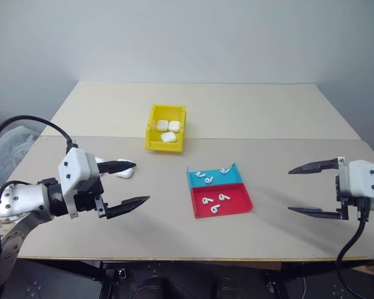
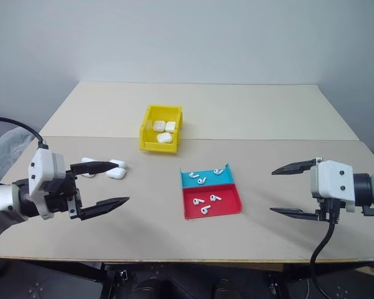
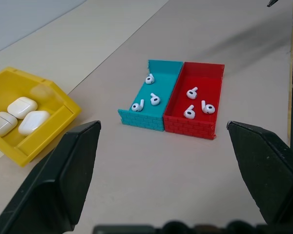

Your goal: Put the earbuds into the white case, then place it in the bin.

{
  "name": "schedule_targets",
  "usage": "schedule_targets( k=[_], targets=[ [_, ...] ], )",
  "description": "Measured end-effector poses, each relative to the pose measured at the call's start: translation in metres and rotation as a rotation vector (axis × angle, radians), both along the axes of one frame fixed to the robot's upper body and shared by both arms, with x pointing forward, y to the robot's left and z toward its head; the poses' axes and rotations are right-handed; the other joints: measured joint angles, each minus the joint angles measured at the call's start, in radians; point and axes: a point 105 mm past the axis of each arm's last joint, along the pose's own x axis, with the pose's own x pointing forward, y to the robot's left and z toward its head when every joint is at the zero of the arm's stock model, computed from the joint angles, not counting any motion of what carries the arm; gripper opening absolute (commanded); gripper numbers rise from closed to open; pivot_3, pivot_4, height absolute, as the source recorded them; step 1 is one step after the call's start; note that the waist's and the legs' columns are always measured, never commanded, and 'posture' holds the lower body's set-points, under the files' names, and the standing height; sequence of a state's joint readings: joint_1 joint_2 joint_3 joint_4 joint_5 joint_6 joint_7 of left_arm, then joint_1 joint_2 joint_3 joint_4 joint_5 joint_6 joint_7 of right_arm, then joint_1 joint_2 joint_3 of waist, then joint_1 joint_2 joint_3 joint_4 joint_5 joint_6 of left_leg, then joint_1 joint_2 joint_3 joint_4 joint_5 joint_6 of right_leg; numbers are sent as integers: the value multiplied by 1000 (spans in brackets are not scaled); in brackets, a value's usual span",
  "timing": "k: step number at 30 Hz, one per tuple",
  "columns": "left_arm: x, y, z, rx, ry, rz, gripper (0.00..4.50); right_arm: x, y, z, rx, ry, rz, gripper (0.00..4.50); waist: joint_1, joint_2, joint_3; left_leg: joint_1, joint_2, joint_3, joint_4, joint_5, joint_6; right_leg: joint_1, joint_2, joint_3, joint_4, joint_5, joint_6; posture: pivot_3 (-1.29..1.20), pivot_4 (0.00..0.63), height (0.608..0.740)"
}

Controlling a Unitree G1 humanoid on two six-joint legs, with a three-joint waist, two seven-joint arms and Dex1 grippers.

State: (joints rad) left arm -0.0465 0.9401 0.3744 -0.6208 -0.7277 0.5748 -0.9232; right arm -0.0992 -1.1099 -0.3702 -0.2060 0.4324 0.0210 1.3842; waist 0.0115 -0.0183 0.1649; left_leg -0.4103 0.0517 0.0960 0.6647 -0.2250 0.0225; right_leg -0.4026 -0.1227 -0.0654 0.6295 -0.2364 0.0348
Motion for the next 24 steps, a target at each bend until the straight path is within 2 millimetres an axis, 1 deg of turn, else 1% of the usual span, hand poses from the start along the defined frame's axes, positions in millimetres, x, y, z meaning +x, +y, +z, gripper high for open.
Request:
schedule_targets(
  k=[15, 20, 22, 24],
  targets=[
    [6, 1, 3, 19, -23, 64, 4500, 2, 0, -1, -8, -1, -13, 4461, 0, 0, 0, 0, 0, 0, 0, 0, 0, 0, 0, 0, 0, 0, 0, 0, 150, 740],
    [16, 5, 3, 72, -54, 215, 4500, 5, 3, -2, -9, 6, -5, 4461, 0, 0, 0, 0, 0, -1, 0, 0, 0, 0, 0, 0, 0, 0, 0, 0, 150, 740],
    [20, 6, 7, 88, -96, 258, 4500, 6, 3, -3, -6, 10, -8, 4461, 0, 0, 0, 0, 0, -1, 0, 0, 0, 0, 0, 0, 0, 0, 0, 0, 150, 740],
    [28, 8, 17, 97, -119, 315, 4500, 8, 3, -2, 0, 2, -18, 4461, 2, 0, 0, 0, 0, -1, 0, 0, 0, 0, 0, 0, 0, 0, 0, 0, 150, 740]
  ],
)
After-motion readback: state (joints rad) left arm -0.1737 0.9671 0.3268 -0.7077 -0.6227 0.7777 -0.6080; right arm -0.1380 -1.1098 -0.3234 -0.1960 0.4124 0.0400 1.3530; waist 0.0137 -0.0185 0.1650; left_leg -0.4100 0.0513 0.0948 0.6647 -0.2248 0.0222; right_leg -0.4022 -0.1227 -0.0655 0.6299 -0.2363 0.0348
